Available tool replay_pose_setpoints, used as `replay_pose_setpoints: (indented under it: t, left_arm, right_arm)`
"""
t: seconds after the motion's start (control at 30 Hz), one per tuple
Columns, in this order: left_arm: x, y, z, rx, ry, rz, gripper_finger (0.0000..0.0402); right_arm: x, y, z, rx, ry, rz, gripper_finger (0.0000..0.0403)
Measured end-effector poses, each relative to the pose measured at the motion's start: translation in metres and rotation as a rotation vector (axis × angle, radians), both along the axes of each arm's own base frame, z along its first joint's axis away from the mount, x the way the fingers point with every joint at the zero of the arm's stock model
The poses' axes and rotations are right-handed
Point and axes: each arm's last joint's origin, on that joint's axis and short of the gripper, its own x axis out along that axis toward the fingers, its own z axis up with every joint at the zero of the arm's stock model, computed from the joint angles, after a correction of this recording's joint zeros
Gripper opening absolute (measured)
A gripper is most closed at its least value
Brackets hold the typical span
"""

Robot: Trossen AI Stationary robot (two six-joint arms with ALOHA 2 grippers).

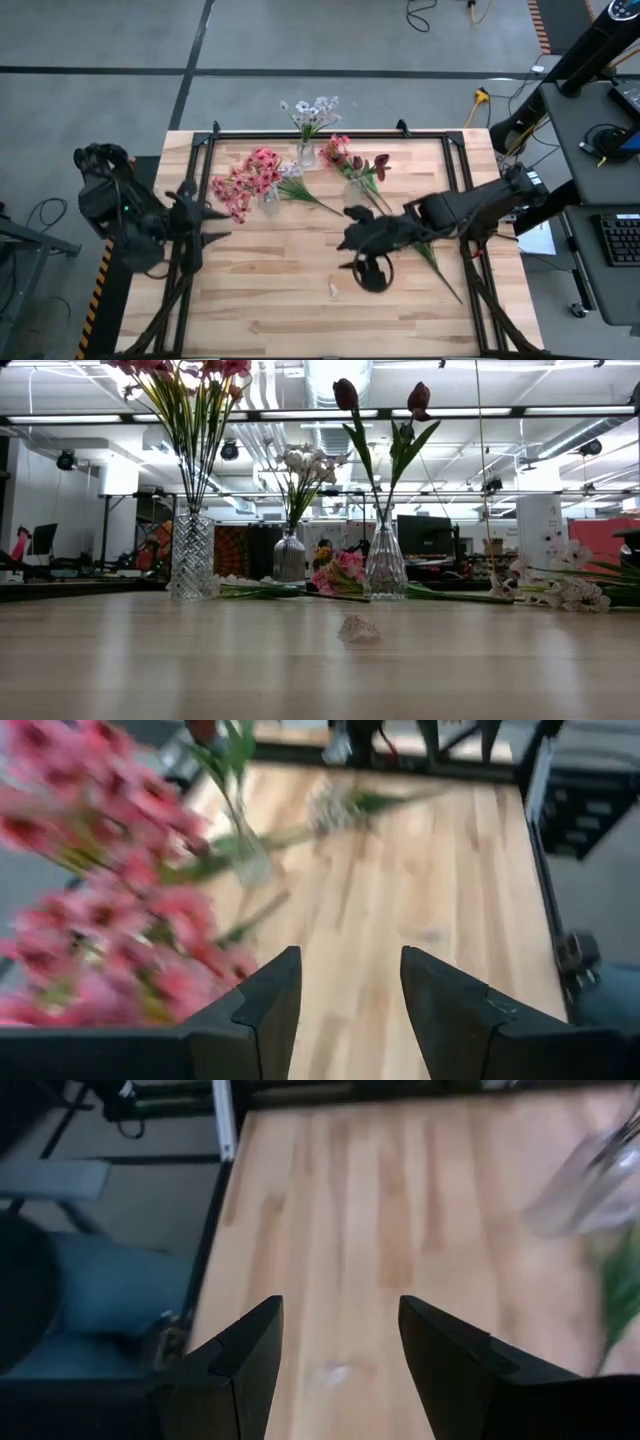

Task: Sort flowers into vase by color
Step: Put the top white flower into the top transparent vase

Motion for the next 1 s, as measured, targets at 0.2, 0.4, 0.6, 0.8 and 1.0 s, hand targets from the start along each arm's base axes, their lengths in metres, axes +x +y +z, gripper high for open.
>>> replay_pose_setpoints:
  t: [0.2,0.4,0.6,0.8,1.0]
  left_arm:
    - [-0.004,-0.025,-0.012,0.011,0.093,-0.094,0.0155]
    - [-0.016,-0.050,-0.019,0.029,0.106,-0.187,0.0155]
    - [-0.023,-0.081,-0.035,0.145,0.058,-0.234,0.0155]
    - [-0.016,-0.114,-0.075,0.212,0.082,-0.253,0.0155]
    - [-0.007,-0.138,-0.116,0.246,0.066,-0.317,0.0155]
  right_arm:
    - [-0.006,0.029,-0.032,0.017,0.204,-0.047,0.0192]
    - [-0.006,0.043,-0.060,0.047,0.297,-0.196,0.0192]
    - [-0.014,0.055,-0.085,0.028,0.331,-0.290,0.0192]
    - [-0.022,0.050,-0.114,-0.138,0.272,-0.441,0.0192]
    - [-0.010,0.030,-0.155,-0.213,0.124,-0.460,0.0192]
